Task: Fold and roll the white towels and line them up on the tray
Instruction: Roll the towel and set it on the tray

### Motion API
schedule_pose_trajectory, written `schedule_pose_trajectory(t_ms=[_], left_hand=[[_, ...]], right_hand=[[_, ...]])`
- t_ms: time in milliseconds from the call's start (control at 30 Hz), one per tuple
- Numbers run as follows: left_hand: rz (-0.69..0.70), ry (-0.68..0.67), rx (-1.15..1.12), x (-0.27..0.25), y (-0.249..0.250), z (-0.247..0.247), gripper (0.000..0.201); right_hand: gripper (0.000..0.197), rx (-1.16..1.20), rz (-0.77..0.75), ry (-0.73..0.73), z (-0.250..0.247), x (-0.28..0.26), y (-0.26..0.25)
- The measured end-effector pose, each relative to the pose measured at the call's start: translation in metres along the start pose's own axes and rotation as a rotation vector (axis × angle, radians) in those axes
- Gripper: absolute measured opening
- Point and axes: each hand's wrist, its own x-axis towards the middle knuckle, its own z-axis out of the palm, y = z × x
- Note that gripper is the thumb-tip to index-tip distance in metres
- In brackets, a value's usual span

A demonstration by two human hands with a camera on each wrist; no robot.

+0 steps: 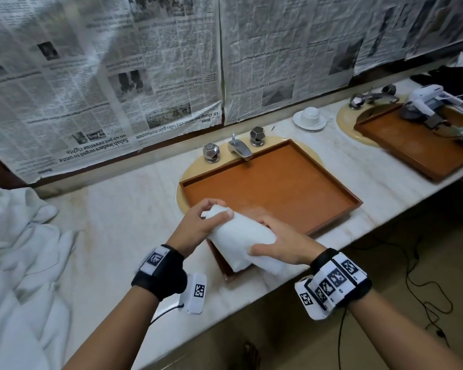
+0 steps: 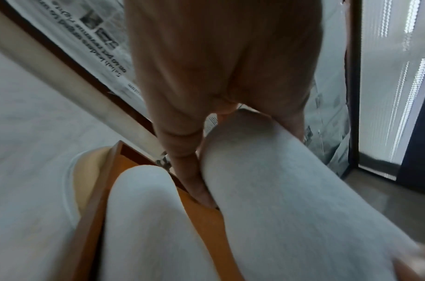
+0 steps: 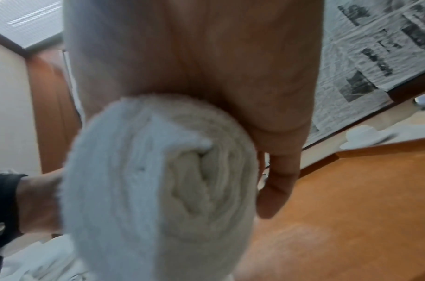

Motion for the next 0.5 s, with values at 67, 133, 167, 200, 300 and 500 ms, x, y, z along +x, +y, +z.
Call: schedule_pose_trajectory(t_ms=[67,133,167,200,300,500], left_hand=[[0.051,0.079,0.149,0.016,-0.003,0.009,0.041],[0.094,0.188,0.332,0.025,-0.011,0.013,0.040],[0.116,0.238,0.423,0.026,-0.017,0.014,0.041],[0.129,0.269,0.507,0.025,-0.024,0.014,0.044],[0.014,0.249,0.641,0.019,-0.051,0.016,0.067],[-0.065,0.174,0.395,0.021,-0.076,0.014,0.087]], right_hand=[[0.059,0.079,-0.041,0.083,-0.004,0.011,0.015],[0.055,0.141,-0.011,0.149,-0.005,0.023,0.029],[0.053,0.175,0.013,0.176,-0.005,0.028,0.035],[0.051,0.204,0.036,0.196,-0.003,0.034,0.040],[0.051,0.214,0.098,0.210,0.004,0.050,0.052],[0.054,0.197,0.202,0.156,0.025,0.075,0.063]])
